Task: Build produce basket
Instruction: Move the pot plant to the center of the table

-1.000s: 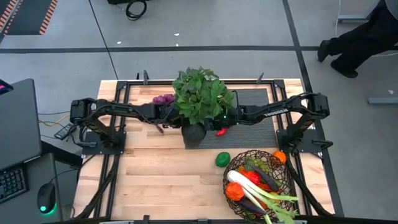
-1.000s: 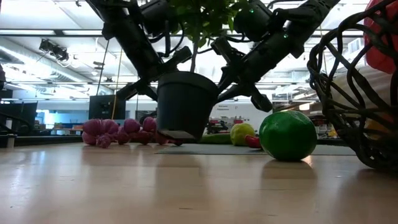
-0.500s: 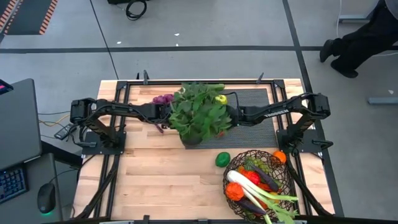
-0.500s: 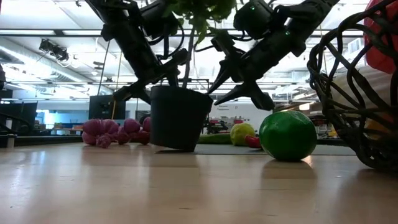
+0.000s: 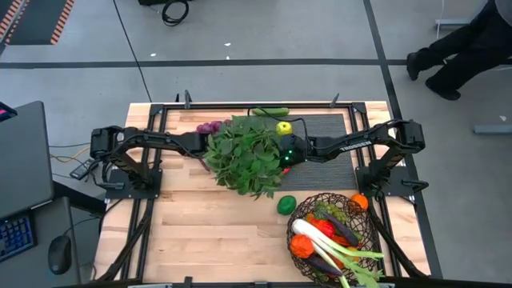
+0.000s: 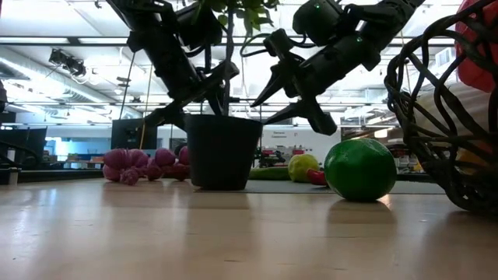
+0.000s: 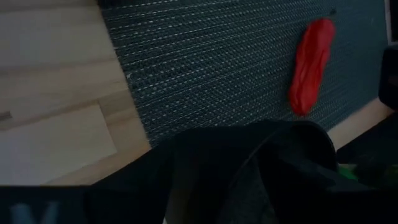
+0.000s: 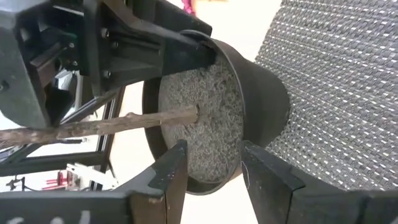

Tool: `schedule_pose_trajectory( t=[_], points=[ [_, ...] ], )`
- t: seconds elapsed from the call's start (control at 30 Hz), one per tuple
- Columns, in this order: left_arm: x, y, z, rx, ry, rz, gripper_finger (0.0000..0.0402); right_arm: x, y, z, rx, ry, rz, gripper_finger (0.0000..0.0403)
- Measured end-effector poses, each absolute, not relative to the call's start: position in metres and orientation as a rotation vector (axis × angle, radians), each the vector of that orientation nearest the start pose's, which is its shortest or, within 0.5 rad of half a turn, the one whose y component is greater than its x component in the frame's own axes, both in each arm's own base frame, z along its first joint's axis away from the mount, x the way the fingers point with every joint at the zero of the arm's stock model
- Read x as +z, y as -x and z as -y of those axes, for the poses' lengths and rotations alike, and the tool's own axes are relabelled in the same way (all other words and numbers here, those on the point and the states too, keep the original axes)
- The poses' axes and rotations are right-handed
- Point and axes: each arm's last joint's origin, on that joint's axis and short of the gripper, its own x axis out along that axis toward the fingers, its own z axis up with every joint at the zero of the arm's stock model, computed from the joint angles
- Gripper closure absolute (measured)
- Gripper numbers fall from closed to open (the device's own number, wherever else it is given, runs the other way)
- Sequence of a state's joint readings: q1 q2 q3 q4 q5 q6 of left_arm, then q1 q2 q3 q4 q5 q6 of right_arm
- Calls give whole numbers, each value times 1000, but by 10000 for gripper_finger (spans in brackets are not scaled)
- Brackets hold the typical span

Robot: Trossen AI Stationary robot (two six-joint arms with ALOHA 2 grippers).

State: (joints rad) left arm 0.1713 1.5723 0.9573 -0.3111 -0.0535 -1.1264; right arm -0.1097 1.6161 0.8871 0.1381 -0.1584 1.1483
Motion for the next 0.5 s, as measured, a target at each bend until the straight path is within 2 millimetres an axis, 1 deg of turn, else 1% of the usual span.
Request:
schedule_pose_trajectory(
  t=[0.3, 0.5],
  points=[
    [197, -304, -68, 678, 960, -761, 170, 195, -333, 27, -249, -1205, -582, 250],
    [198, -302, -80, 648, 959, -754, 166, 195, -334, 22, -237, -1207, -593, 250]
  ],
)
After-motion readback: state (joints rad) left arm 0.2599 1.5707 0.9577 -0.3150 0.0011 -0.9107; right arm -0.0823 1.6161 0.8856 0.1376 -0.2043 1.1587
